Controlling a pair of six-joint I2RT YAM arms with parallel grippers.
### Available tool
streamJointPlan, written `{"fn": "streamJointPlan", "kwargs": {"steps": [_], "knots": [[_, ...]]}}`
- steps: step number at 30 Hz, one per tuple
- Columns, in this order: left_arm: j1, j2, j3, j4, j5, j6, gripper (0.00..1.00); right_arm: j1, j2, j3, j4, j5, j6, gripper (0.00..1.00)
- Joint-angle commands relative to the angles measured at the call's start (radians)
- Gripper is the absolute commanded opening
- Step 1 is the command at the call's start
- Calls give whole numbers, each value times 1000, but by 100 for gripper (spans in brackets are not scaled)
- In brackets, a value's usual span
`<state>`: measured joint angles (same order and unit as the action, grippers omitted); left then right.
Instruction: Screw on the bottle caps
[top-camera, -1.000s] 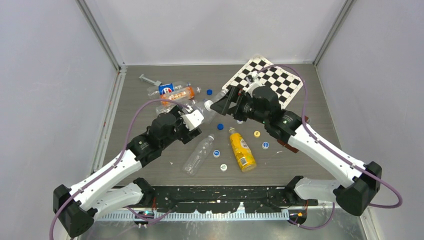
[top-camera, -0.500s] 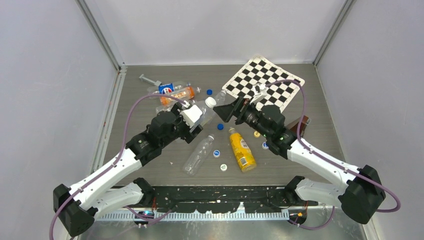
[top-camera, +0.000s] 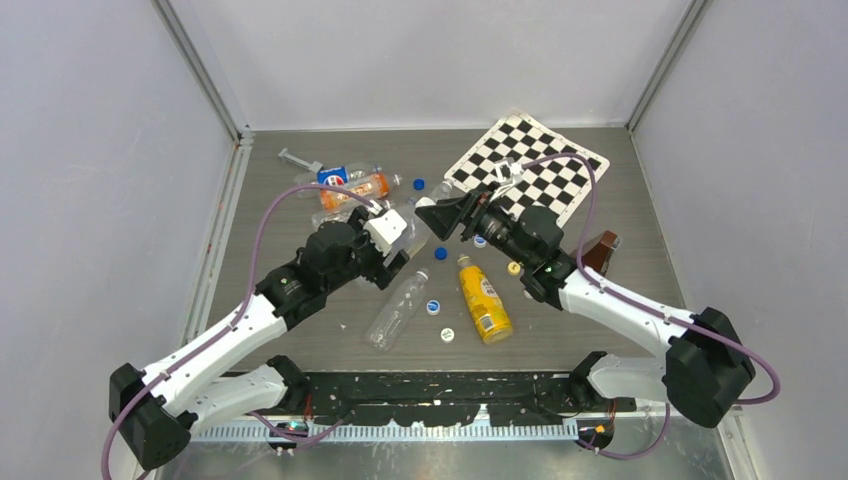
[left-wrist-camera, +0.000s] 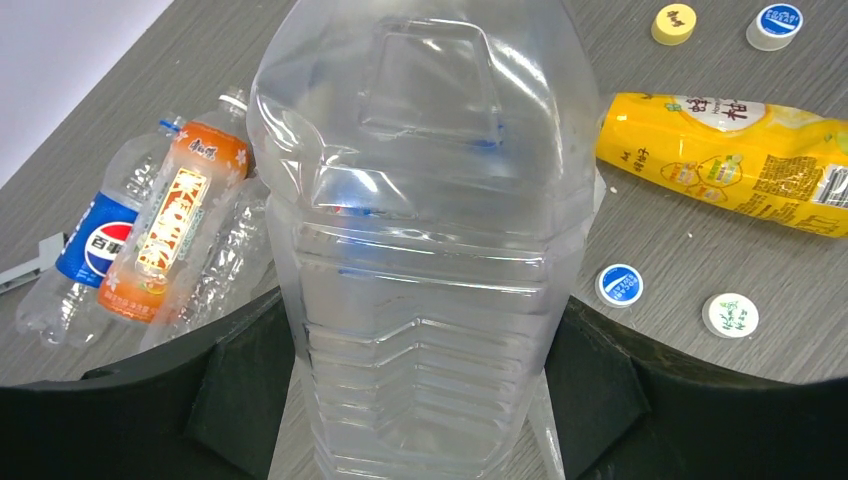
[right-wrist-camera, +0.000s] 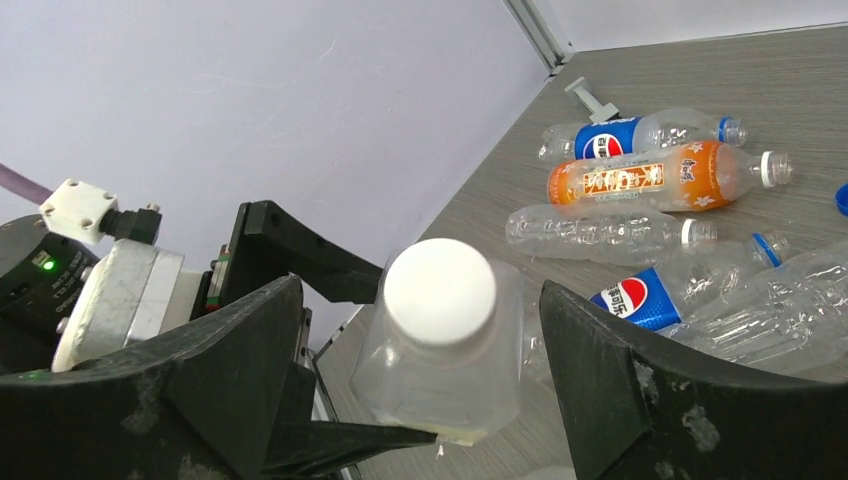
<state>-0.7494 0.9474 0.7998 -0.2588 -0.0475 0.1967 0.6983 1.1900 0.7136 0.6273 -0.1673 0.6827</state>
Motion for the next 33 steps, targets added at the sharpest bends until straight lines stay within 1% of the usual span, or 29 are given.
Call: {"fn": "streamJointPlan", "kwargs": {"steps": [1,6,10,13,14,15,16,17,18,20,22,23,24,25,26,30,33], "knots": [[4,-3,35,88,33,-21,0,-1,50,75,52,-14,-5,91],[4,1,33,92,35,-24,0,1,106,103,49,-34,28,82],[4,4,35,94,35,-31,0,7,140,113,48,-43,33,73],[4,10,35,95,37,-35,0,9,152,123,41,-44,35,57],[4,12,35,94,38,-36,0,8,154,123,40,-44,34,46],[4,15,36,92,37,-37,1,9,153,123,36,-44,29,39],[4,16,38,90,35,-38,5,9,147,126,30,-44,23,27],[4,18,39,87,32,-39,12,9,142,133,6,-41,4,20],[4,18,42,82,25,-39,25,9,131,138,-10,-37,-6,10],[4,16,45,75,10,-40,49,9,106,161,-80,-23,-54,2],[4,11,51,66,-14,-40,76,6,79,194,-209,12,-103,1],[4,9,53,62,-30,-40,86,4,71,222,-246,23,-143,1],[4,5,55,60,-47,-39,93,2,57,254,-320,48,-162,1],[4,0,56,57,-63,-39,98,-4,43,271,-368,77,-202,0],[4,-5,58,56,-77,-38,99,-7,39,306,-426,89,-221,0],[4,-19,59,53,-116,-36,100,-22,24,409,-582,196,-351,0],[4,-20,62,49,-140,-37,100,-42,30,464,-658,290,-445,0]]}}
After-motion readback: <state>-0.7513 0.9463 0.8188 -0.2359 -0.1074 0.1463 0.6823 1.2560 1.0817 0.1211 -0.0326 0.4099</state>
